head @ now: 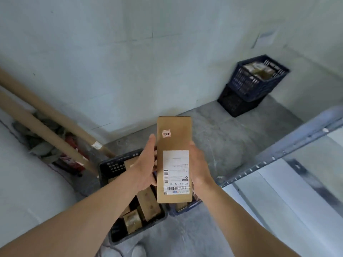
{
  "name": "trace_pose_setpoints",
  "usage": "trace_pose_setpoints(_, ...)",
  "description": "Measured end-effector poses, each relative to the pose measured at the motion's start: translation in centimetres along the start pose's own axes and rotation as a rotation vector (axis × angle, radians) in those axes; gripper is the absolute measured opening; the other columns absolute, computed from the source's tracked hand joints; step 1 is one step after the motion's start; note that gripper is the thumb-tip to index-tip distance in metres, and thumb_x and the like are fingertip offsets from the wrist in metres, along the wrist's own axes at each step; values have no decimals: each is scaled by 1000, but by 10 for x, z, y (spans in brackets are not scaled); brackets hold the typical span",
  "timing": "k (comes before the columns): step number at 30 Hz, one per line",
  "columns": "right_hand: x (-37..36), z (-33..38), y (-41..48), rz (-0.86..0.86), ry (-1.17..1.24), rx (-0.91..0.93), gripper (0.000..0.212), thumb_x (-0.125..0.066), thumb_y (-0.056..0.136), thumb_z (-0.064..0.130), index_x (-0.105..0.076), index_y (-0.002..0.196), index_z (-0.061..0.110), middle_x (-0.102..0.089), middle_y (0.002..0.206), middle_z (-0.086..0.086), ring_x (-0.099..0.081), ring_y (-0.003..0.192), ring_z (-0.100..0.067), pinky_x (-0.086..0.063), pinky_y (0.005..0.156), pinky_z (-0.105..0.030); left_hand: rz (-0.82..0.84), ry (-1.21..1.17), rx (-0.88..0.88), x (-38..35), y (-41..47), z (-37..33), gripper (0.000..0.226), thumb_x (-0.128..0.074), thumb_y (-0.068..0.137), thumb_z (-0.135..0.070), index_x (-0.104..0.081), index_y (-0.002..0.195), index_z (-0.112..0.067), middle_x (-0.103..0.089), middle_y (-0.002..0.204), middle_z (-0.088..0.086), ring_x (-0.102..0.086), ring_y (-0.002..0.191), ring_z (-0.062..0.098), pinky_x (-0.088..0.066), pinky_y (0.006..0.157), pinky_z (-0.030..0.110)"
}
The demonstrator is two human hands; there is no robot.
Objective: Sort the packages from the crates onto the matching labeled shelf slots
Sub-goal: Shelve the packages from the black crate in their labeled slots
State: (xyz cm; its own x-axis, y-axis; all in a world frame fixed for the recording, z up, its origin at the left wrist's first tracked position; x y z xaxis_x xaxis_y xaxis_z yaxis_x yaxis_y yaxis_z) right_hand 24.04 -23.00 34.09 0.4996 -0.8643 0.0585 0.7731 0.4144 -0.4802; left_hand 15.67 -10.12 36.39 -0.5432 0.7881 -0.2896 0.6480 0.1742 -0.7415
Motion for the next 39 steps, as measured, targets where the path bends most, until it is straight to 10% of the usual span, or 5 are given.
trace_pose_setpoints(3, 51, 24, -37, -133, -80, 84, 33, -45, 105, 50, -52, 107, 17, -62, 81, 1, -60, 57, -3, -46, 47, -18, 64, 55, -51, -59, -33, -9, 73, -26, 86, -87, -63, 120, -34, -71, 117, 9, -64, 114, 26, -36, 107, 64)
trace_pose_setpoints(10, 148, 77, -149, -323, 114, 193, 54, -44, 97, 66, -54, 131, 25, -68, 110, -1, -69, 104, -25, -54, 82, -39, 256, 198, -165, -177, -109, -11, 73, -24, 89, -83, -56, 132, -34, -62, 133, 4, -55, 125, 31, -38, 102, 62)
trace_pose_setpoints(17, 217, 103, -247, -499, 160, 309, 69, -36, 80, 77, -49, 132, 35, -71, 113, 3, -72, 101, -21, -59, 91, -46, 414, 342, -225, -266, -168, -3, 65, -27, 85, -87, -61, 116, -41, -62, 133, 0, -55, 124, 30, -29, 103, 79)
trace_pose_setpoints(22, 248, 114, -308, -652, 252, 348, 67, -42, 79, 73, -54, 128, 28, -71, 112, -3, -71, 105, -24, -57, 91, -46, 576, 478, -268, -311, -209, 3, 71, -21, 88, -84, -69, 115, -40, -74, 113, 1, -64, 107, 24, -51, 82, 55)
trace_pose_setpoints(39, 310, 145, -528, -1198, 340, 515, 47, -34, 105, 60, -62, 127, 30, -73, 116, 7, -68, 102, -7, -49, 78, -38, 1161, 768, -365, -441, -371, 34, 77, -24, 80, -88, -57, 134, -43, -60, 137, -6, -48, 133, 29, -32, 105, 75)
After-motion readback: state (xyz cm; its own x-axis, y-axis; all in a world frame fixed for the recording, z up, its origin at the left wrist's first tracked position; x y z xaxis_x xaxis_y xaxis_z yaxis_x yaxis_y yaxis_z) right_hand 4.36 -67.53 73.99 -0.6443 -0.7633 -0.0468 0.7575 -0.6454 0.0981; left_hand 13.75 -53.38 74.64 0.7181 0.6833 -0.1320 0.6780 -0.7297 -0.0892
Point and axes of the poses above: each hand's wrist, its own y-axis towards the middle knuckle, its own x-axis out of the back of the hand, z = x × y, the point moved 3 cm from there along y, towards the middle knuckle
